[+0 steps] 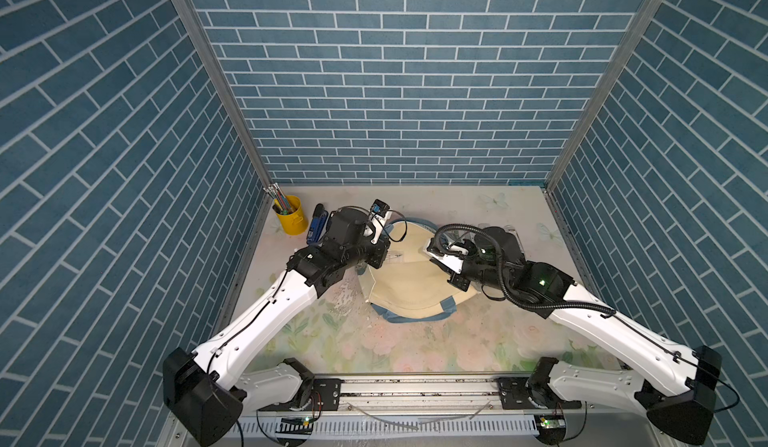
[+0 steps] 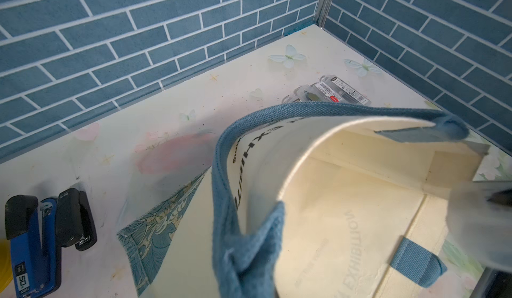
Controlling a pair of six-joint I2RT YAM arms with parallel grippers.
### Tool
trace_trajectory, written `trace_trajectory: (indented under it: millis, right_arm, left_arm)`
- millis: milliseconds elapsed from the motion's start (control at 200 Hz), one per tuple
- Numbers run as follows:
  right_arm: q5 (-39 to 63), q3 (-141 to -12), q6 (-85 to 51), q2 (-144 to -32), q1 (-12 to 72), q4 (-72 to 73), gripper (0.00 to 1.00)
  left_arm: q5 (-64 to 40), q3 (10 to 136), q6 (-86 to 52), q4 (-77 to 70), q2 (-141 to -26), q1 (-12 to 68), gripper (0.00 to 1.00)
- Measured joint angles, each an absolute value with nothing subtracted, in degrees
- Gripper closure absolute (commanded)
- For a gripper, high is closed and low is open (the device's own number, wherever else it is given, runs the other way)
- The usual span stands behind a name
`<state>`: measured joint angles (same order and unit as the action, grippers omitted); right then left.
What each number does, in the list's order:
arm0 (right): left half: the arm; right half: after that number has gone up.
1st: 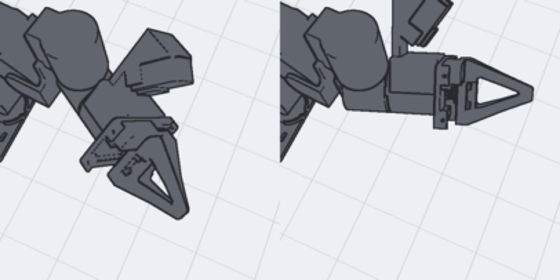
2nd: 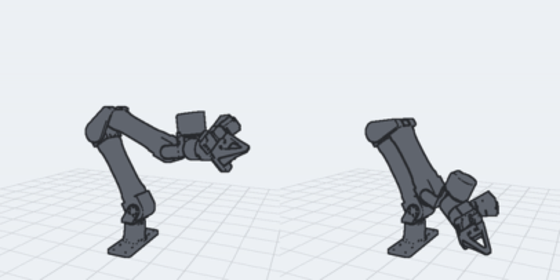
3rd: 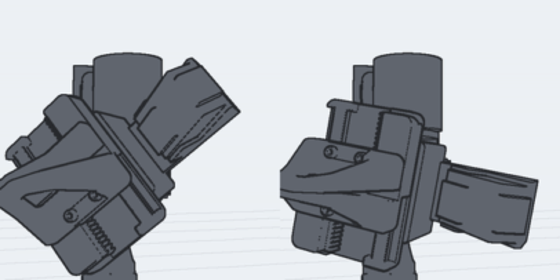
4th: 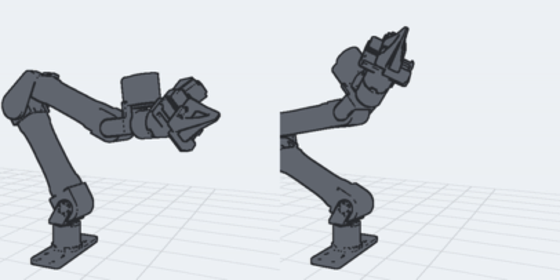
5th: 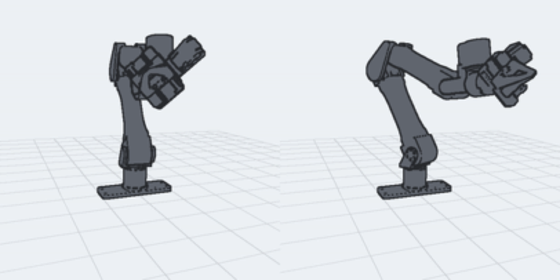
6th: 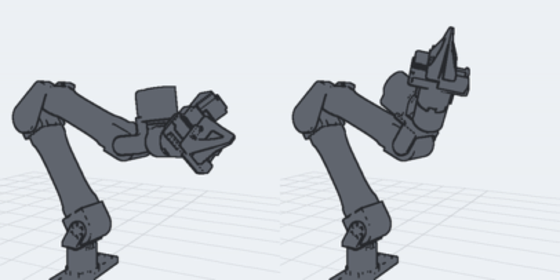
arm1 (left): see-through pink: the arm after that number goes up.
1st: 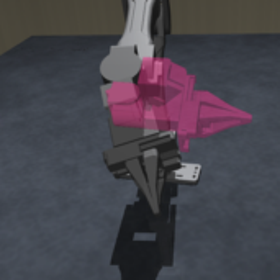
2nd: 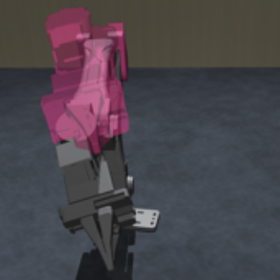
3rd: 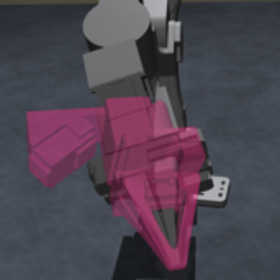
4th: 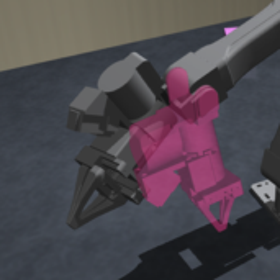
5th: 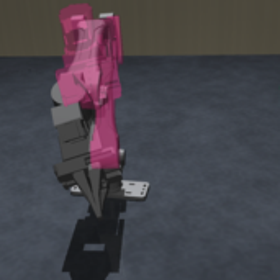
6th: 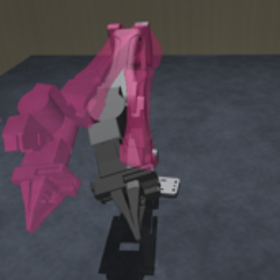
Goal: Take out the compass set from the canvas bag
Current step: Pick up the compass set from the canvas bag, then place the compass set at the center of the board.
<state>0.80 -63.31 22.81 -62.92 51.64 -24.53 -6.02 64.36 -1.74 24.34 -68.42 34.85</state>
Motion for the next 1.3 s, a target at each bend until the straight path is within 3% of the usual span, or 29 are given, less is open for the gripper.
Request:
trace_trajectory:
  millis: [545, 690, 990, 1300]
  right_arm:
    - [-9.58, -64.93, 8.25, -59.16, 33.04, -35.55, 0.99]
    - [-13.30, -64.40, -0.12, -66.11, 27.86, -38.28, 0.99]
    - [-19.16, -57.56, -10.46, -86.65, 26.59, -40.56, 0.98]
    - [-24.23, -57.01, -12.12, -92.75, 25.34, -39.05, 0.86]
  left_arm:
    - [-5.96, 64.36, -1.74, 24.34, -68.42, 34.85, 1.00]
    - [-5.78, 64.36, -1.72, 24.34, -68.36, 34.85, 1.00]
    - [-5.82, 64.36, -1.72, 24.34, -68.34, 34.85, 1.00]
    - [-5.87, 64.36, -1.72, 24.36, -68.10, 34.85, 1.00]
